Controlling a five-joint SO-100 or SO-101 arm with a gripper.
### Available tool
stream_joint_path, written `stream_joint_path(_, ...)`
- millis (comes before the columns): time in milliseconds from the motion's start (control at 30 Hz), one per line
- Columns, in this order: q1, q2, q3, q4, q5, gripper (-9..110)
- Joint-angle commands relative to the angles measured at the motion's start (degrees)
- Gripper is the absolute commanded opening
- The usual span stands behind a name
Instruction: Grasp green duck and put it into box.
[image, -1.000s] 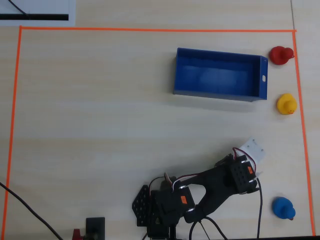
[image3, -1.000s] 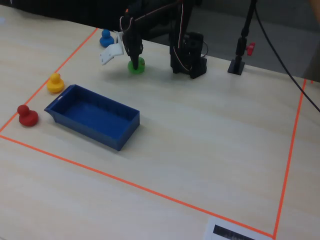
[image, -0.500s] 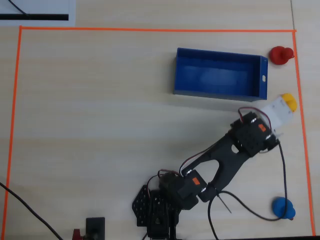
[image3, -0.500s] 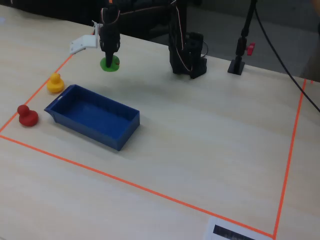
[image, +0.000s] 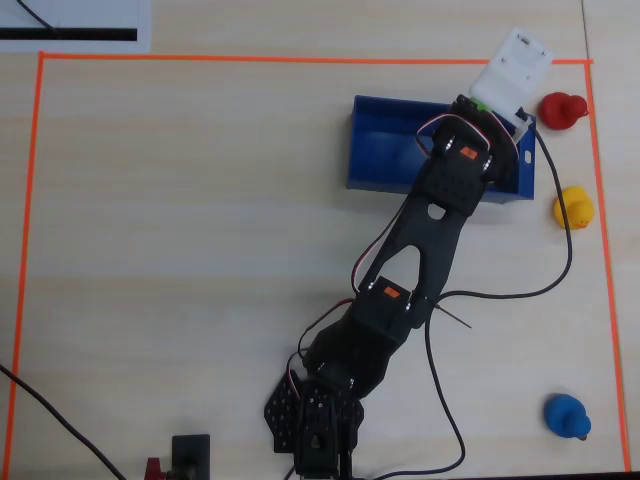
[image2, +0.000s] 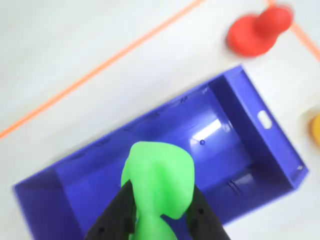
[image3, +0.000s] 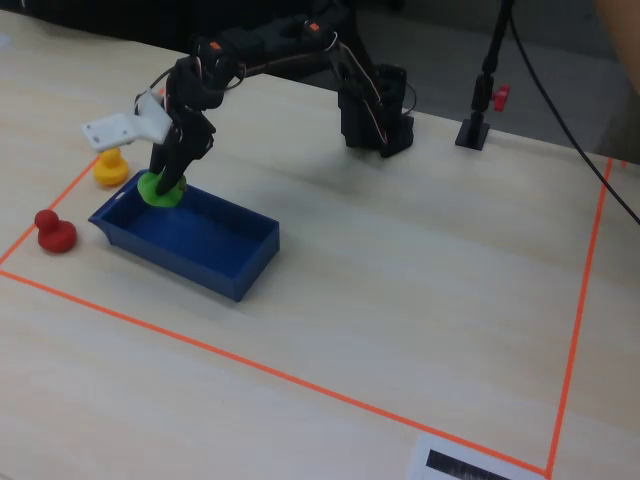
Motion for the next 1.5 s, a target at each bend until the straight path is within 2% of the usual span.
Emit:
stream_joint_path(0, 0.18, -0.35, -1.58, -0.44, -0.7, 0)
stream_joint_path(200, 1.32, -4.48, -0.35, -0.44, -0.97, 0)
stream_joint_path(467, 2.55, -10.72, -0.7, -8.09, -4.04, 0)
stream_joint_path(600, 2.9, -11.95, -1.67, -8.79, -6.42, 13)
stream_joint_path(800, 3.43, -10.55, -2.02, -7.21, -6.5, 15)
stream_joint_path(1100, 3.87, -4.22, -2.99, 1.32, -6.06, 30)
stream_joint_path(1333, 0.7, 9.76, -1.32, 3.96, -0.18, 26)
stream_joint_path(1467, -6.42, 26.19, 11.95, 5.54, 3.78, 8)
